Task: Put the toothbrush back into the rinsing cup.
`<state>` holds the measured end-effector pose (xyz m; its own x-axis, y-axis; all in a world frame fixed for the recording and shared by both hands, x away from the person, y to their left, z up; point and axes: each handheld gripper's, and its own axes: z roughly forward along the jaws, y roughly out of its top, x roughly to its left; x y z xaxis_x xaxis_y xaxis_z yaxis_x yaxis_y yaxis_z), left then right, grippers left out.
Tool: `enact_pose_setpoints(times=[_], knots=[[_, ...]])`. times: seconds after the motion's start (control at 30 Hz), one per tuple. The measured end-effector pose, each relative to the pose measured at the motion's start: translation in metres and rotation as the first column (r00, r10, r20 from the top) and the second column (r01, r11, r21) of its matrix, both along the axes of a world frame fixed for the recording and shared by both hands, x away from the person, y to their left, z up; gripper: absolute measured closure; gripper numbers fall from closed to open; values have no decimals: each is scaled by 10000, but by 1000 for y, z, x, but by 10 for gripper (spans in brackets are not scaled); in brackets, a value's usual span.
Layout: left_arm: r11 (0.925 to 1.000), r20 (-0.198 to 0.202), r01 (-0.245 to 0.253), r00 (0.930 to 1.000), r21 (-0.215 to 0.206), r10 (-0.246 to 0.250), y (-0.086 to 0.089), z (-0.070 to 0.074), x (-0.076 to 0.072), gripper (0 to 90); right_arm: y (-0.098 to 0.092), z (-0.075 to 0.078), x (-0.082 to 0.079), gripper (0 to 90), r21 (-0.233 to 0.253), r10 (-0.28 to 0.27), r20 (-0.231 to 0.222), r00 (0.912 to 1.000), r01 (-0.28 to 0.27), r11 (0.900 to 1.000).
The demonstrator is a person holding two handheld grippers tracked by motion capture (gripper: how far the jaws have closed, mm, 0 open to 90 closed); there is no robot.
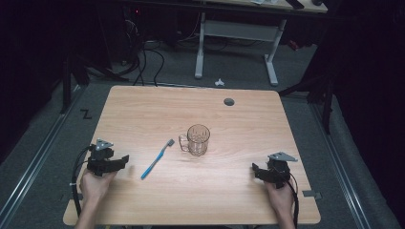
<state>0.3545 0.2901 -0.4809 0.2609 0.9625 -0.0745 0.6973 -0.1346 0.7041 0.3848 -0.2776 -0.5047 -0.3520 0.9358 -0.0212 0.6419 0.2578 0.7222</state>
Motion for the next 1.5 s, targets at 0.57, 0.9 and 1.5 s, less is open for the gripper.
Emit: enact_pose_setpoints(times=[0.57, 0.9, 1.5], knots=[[9838, -1022, 1611, 9830, 784, -1528, -30, 9, -9, 399, 0, 0, 0, 225, -13, 50, -16, 10000, -50, 10000], [9707, -978, 2226, 9720, 906, -2138, -43, 17, -17, 430, 0, 0, 0, 224, -13, 108, -20, 9999, -108, 9999], [9483, -1657, 2955, 9471, 1157, -2749, -75, 24, -14, 427, 0, 0, -1, 224, -6, 139, -24, 9999, -139, 9999]])
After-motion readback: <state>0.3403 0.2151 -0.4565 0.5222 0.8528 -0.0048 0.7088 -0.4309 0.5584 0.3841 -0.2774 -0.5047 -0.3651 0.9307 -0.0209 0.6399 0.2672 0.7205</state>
